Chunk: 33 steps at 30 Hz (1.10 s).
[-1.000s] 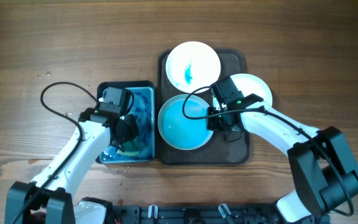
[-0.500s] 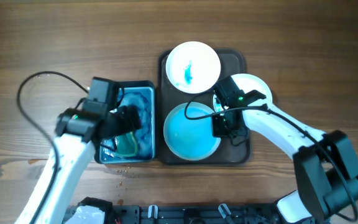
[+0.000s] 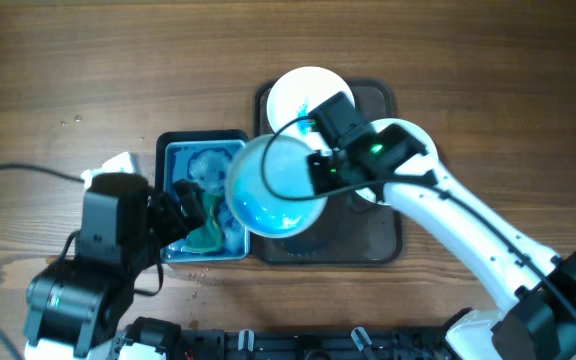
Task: Clean dirty plates on tray and stack at the side
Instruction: 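Lift the front plate with the right gripper and tilt it over the basin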
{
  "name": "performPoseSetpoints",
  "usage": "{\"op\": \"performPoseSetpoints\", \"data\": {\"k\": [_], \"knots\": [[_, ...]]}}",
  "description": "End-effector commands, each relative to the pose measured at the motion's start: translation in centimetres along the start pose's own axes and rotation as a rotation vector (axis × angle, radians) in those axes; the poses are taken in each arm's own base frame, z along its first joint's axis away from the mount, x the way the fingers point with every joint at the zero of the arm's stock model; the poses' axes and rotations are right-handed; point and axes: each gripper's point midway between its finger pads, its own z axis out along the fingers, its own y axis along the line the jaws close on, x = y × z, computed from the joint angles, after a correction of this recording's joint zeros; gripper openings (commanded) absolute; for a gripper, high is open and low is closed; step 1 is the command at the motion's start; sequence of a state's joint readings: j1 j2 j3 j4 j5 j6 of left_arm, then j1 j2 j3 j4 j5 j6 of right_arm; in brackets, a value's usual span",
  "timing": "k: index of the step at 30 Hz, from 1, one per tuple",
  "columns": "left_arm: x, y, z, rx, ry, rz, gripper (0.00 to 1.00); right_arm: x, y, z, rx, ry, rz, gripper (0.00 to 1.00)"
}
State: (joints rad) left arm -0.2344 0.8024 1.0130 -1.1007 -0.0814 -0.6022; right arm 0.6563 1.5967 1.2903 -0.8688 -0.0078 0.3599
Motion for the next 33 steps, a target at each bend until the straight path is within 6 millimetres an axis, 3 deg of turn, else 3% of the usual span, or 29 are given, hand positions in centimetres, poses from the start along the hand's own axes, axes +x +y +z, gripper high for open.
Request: {"op": "performPoseSetpoints", "data": {"k": [1,5,9,12,24,33], "knots": [[-1.5,4.0,-2.2,-0.162,-0.161,-0.17,1.0,-3.1,2.9,-1.1,0.03,-0.176,-0.068,0.04],[-1.2,5.4,-3.1,-0.204,-0.189,-0.203,1.0,-5.3,6.2,-0.6,0.026,-0.31,-0.116,0.04],[-1.0,5.5,-3.2,-0.21,-0.183,-0.201,1.0,-7.3,6.4,-0.8,0.199,-0.469,-0.128,0.04],[-0.8,5.7,-3.2,-0.218,-0.175,-0.198,1.0,-8.1,7.7,-2.0,0.283,-0.575,-0.193,0.04],[-0.7,5.7,-3.2,-0.216,-0.17,-0.198,1.0,-7.8,10.7,-8.4,0.613,-0.817,-0.368,0.04],[-0.7,5.7,-3.2,-0.216,-0.17,-0.198,1.0,-7.1,11.6,-8.9,0.649,-0.819,-0.436,0.04]]}}
